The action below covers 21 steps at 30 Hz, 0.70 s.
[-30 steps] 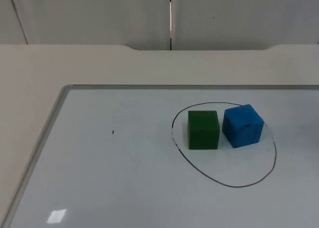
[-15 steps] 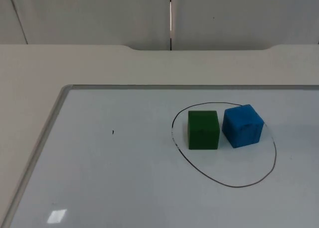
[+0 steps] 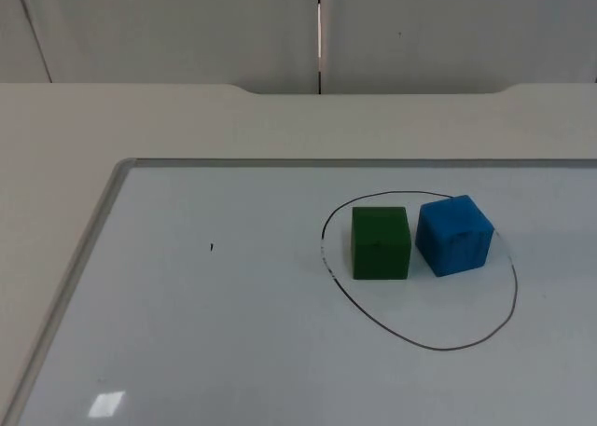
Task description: Push the two cubes into the marked area.
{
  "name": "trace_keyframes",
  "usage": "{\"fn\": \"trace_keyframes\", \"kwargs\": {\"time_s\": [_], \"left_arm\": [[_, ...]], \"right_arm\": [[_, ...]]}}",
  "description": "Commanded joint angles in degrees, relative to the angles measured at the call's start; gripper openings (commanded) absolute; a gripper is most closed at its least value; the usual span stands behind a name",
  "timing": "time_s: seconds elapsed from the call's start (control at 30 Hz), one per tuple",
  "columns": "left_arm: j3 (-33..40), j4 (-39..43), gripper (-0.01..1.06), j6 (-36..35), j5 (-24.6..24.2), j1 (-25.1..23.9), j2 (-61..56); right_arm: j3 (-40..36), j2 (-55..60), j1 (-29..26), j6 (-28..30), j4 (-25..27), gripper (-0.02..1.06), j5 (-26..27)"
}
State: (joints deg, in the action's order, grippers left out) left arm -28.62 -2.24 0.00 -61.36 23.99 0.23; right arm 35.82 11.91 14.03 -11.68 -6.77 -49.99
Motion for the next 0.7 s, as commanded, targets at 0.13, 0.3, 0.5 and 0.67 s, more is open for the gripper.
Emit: {"fn": "trace_keyframes", "kwargs": {"time_s": [0.13,0.3,0.5,0.67], "left_arm": [[0.29,0.07,0.0,-0.34,-0.18,-0.07,-0.23],[0.29,0.07,0.0,-0.34,-0.18,-0.07,-0.23],[0.29,0.07,0.0,-0.34,-0.18,-0.07,-0.23],[0.29,0.07,0.0,-0.34,-0.18,-0.07,-0.23]], "right_arm": [[-2.25,-5.87,-0.12,5.31,5.04,0.0,-1.63],[-3.38,-8.79,-0.12,10.65,9.56,0.0,-2.35],[-3.38,-11.29,-0.12,13.76,10.61,0.0,-5.11],[-3.38,-11.91,-0.12,14.98,10.61,0.0,-10.71]]}}
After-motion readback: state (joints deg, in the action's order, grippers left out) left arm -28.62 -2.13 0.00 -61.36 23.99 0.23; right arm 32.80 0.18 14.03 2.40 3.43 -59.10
